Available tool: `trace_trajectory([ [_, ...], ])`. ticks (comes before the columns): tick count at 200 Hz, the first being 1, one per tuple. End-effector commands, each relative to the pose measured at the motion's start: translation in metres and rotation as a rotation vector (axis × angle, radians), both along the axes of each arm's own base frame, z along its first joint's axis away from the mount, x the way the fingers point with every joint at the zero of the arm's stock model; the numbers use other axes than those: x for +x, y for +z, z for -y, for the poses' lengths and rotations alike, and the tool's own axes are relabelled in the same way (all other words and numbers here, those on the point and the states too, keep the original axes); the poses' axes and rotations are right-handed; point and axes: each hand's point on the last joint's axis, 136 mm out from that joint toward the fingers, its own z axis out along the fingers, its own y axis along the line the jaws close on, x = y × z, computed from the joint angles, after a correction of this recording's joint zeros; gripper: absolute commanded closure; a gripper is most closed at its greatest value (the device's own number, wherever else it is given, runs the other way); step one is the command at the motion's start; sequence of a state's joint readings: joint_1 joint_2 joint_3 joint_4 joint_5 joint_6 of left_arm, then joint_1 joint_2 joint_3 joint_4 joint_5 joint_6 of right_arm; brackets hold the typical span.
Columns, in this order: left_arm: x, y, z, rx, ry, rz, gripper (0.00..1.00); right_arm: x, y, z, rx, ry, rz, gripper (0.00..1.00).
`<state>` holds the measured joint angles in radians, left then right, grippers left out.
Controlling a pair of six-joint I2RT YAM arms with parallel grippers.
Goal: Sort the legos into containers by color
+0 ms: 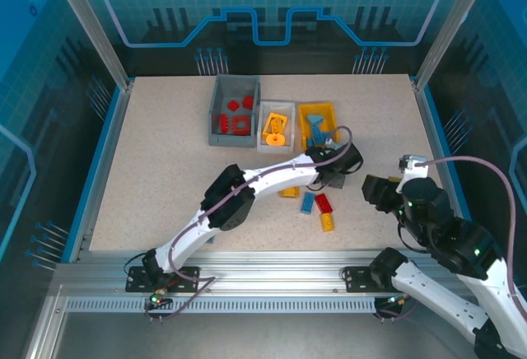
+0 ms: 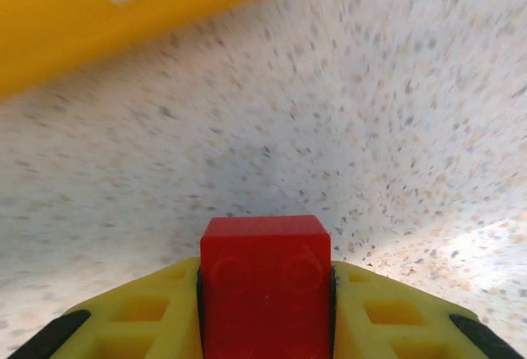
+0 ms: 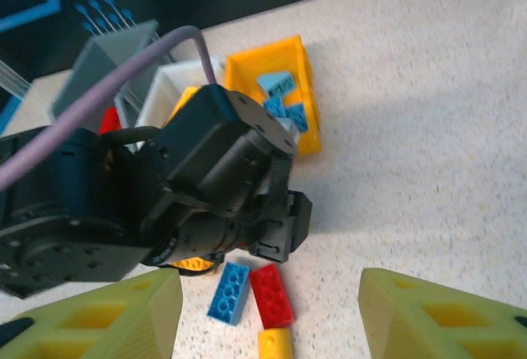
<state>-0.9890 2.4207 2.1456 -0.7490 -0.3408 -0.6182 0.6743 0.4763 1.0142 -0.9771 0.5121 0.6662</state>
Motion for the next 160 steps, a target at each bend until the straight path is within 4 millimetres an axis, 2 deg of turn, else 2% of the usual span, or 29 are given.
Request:
trace_trajectory([
  [1, 0.023, 0.096, -0.022, -0.130, 0.040, 0.129, 0.73, 0.001, 0.035, -0.014, 0.036, 0.094, 0.139, 0.40],
  [10, 0.027, 0.109, -0.036, -0.147, 0.060, 0.139, 0.73, 0.004, 0.039, -0.024, 0.038, 0.139, 0.155, 0.39],
  [12, 0.029, 0.117, -0.040, -0.159, 0.065, 0.146, 0.73, 0.004, 0.040, -0.026, 0.040, 0.150, 0.159, 0.39],
  [27, 0.035, 0.133, -0.069, -0.178, 0.105, 0.151, 0.73, 0.011, 0.040, -0.046, 0.045, 0.225, 0.161, 0.38],
  [54, 0.054, 0.153, -0.142, -0.192, 0.210, 0.171, 0.73, 0.026, 0.029, -0.093, 0.056, 0.375, 0.107, 0.38],
  [85, 0.080, 0.149, -0.229, -0.190, 0.346, 0.156, 0.73, 0.049, 0.013, -0.154, 0.097, 0.560, 0.027, 0.38],
  [105, 0.101, 0.143, -0.271, -0.172, 0.402, 0.171, 0.73, 0.065, 0.005, -0.183, 0.126, 0.619, 0.001, 0.38],
  [135, 0.138, 0.128, -0.313, -0.111, 0.464, 0.183, 0.73, 0.091, 0.000, -0.207, 0.137, 0.619, 0.026, 0.38],
  [160, 0.167, 0.111, -0.334, -0.055, 0.505, 0.182, 0.73, 0.111, 0.003, -0.225, 0.148, 0.618, 0.073, 0.38],
])
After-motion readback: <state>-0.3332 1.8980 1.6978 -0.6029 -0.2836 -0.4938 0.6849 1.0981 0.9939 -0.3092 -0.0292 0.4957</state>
